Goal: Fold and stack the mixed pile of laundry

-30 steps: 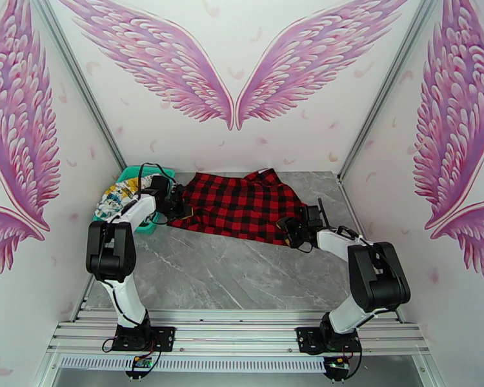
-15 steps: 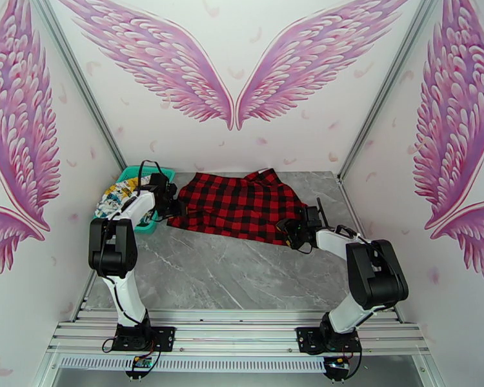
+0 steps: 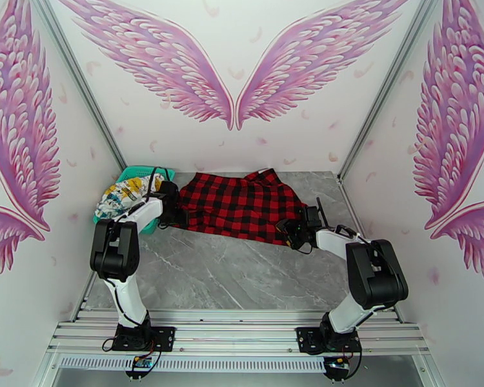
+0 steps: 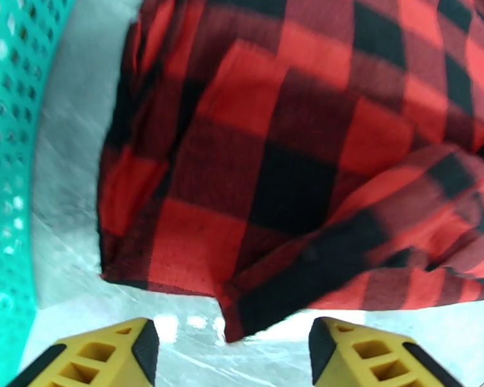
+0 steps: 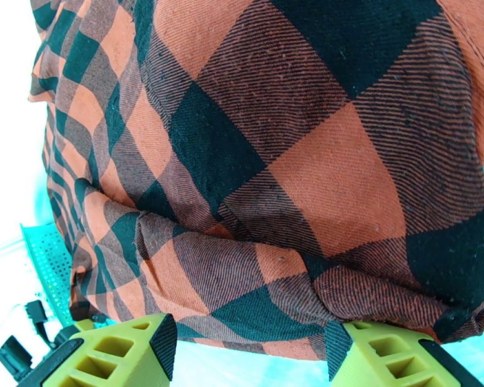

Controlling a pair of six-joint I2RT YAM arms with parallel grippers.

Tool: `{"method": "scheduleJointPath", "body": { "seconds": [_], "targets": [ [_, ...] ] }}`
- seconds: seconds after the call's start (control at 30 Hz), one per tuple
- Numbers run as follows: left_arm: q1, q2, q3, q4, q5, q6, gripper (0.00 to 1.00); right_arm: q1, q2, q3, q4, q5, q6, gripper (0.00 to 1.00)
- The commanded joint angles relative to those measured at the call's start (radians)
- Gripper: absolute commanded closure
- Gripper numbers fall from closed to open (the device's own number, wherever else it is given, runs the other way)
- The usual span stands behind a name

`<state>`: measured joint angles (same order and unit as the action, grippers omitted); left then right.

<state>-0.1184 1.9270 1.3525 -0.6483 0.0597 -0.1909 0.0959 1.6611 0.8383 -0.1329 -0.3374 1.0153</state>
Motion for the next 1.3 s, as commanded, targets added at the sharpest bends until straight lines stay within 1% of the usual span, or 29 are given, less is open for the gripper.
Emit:
{"method": "scheduleJointPath", "body": {
  "seconds": [0.0,0.17,0.4,0.47,0.5,0.63,0.77,1.0,1.03,1.07,1.1,1.13,1.23,1.27],
  "targets": [
    [0.003,-0.012,-0.001,0.127,0.041,-0.002,0.35,-0.006,0.009,0.031,-0.01,-0.01,-0.025,0.35],
    [0.002,0.058,0.078,0.122,0.021,-0.016,0.51,-0.005,0.003,0.03,-0.023,-0.018,-0.033,0.34],
    [0.006,0.086,0.156,0.065,0.004,0.004,0.9,-0.005,-0.009,0.034,-0.051,-0.006,-0.053,0.34],
    [0.011,0.101,0.187,0.043,-0.004,0.013,0.98,-0.006,-0.01,0.04,-0.058,-0.006,-0.059,0.35],
    [0.014,0.107,0.205,0.029,-0.011,0.015,1.0,-0.005,-0.013,0.043,-0.064,-0.003,-0.065,0.35],
    [0.022,0.125,0.29,-0.037,-0.027,0.037,1.0,-0.005,-0.04,0.058,-0.116,0.038,-0.104,0.35],
    [0.022,0.138,0.37,-0.126,-0.043,0.065,1.0,-0.005,-0.073,0.078,-0.186,0.109,-0.159,0.35],
    [0.023,0.137,0.406,-0.201,-0.075,0.093,1.0,-0.005,-0.102,0.1,-0.269,0.2,-0.233,0.36],
    [0.023,0.145,0.415,-0.213,-0.075,0.093,0.96,-0.005,-0.102,0.103,-0.275,0.203,-0.241,0.36],
    [0.023,0.158,0.429,-0.23,-0.071,0.092,0.79,-0.005,-0.097,0.106,-0.282,0.205,-0.249,0.36],
    [0.023,0.174,0.44,-0.242,-0.075,0.093,0.68,-0.005,-0.094,0.109,-0.287,0.204,-0.255,0.36],
    [0.021,0.184,0.444,-0.242,-0.085,0.09,0.61,-0.006,-0.09,0.113,-0.293,0.201,-0.26,0.36],
    [0.02,0.194,0.45,-0.248,-0.149,0.074,0.46,-0.005,-0.096,0.126,-0.315,0.19,-0.275,0.37],
    [0.018,0.191,0.454,-0.253,-0.173,0.069,0.43,-0.005,-0.107,0.133,-0.325,0.185,-0.283,0.38]
  ]
}}
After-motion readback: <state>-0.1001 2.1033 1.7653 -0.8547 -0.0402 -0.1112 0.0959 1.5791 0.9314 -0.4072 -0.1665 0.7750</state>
